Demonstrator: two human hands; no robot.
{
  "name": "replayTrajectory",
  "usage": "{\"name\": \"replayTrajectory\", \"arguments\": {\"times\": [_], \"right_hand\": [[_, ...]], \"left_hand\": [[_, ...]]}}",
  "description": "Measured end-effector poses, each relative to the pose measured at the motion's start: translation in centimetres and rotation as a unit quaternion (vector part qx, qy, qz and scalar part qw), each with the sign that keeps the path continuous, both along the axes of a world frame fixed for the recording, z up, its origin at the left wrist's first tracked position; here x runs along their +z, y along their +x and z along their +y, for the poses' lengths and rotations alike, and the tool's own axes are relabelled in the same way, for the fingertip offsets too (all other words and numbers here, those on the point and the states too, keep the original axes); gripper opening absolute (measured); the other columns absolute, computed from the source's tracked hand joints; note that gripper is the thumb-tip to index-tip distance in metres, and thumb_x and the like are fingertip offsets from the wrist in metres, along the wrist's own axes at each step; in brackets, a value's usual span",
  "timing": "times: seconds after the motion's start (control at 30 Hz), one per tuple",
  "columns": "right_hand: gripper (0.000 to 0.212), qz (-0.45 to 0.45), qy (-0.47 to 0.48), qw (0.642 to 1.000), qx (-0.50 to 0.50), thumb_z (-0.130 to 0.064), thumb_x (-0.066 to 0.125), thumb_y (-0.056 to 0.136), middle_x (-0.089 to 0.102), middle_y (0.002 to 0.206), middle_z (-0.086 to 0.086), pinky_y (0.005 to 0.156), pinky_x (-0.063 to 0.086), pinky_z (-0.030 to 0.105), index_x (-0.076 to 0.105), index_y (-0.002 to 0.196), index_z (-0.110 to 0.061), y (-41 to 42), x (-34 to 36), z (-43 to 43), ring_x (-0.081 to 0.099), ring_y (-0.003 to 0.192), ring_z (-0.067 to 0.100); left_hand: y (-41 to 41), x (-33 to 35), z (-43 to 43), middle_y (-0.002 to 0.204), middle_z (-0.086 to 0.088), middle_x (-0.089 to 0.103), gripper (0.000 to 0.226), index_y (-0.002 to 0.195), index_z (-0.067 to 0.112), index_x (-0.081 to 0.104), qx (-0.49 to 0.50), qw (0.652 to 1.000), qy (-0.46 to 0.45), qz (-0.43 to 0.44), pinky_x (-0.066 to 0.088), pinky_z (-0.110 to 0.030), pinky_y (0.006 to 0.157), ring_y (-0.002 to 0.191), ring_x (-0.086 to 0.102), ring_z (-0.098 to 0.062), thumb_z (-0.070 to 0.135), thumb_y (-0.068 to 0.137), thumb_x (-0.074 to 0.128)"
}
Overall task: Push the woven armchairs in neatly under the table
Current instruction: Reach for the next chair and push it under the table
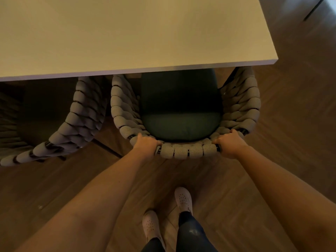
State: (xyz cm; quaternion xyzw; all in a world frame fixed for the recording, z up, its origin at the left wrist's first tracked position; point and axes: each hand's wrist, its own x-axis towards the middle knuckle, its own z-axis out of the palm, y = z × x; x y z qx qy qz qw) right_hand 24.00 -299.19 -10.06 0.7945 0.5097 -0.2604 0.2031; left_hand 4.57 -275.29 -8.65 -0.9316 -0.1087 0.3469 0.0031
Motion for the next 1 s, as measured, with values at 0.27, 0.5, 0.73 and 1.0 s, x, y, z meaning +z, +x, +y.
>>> {"name": "replayTrajectory", "arguments": {"times": [0.27,0.5,0.73,1.0], "right_hand": [[0.03,-0.009,-0.007,1.0,0.009,-0.028,0.053,0.092,0.063,0.113,-0.008,0.098,0.032,0.046,0.053,0.119,-0.041,1.6,-0.4,0.1,0.055,0.108,0.02],[0.029,-0.015,-0.014,1.0,-0.011,-0.03,0.054,0.09,0.063,0.114,-0.006,0.104,0.03,0.047,0.055,0.118,-0.038,0.1,0.1,0.5,0.056,0.111,0.02],[0.015,-0.023,0.018,0.999,-0.043,-0.028,0.052,0.09,0.063,0.099,-0.008,0.102,0.03,0.043,0.058,0.101,-0.036,-1.6,0.3,0.4,0.057,0.103,0.017],[0.02,-0.028,0.0,0.999,-0.039,-0.028,0.055,0.089,0.061,0.102,-0.009,0.105,0.028,0.044,0.058,0.107,-0.037,-1.7,0.4,0.8,0.056,0.104,0.017]], "left_hand": [[1.0,-1.2,0.5,0.128,0.002,0.056,0.048,0.138,0.039,0.043,-0.009,1.0,-0.02,-0.014,0.032,-0.053,0.101,0.12,0.051,-0.023,0.029,0.093,0.055],[0.0,-1.5,0.6,0.138,0.001,0.05,0.047,0.14,0.036,0.042,-0.01,1.0,-0.011,-0.011,0.018,-0.063,0.112,0.133,0.041,-0.024,0.029,0.095,0.055],[-0.9,-1.5,0.4,0.144,0.001,0.047,0.044,0.138,0.034,0.045,-0.008,1.0,0.008,-0.009,0.008,-0.065,0.114,0.137,0.037,-0.022,0.027,0.096,0.053],[-0.8,-0.9,0.5,0.137,-0.001,0.052,0.04,0.134,0.03,0.05,-0.017,1.0,-0.001,-0.007,0.01,-0.064,0.115,0.135,0.04,-0.024,0.022,0.095,0.055]]}}
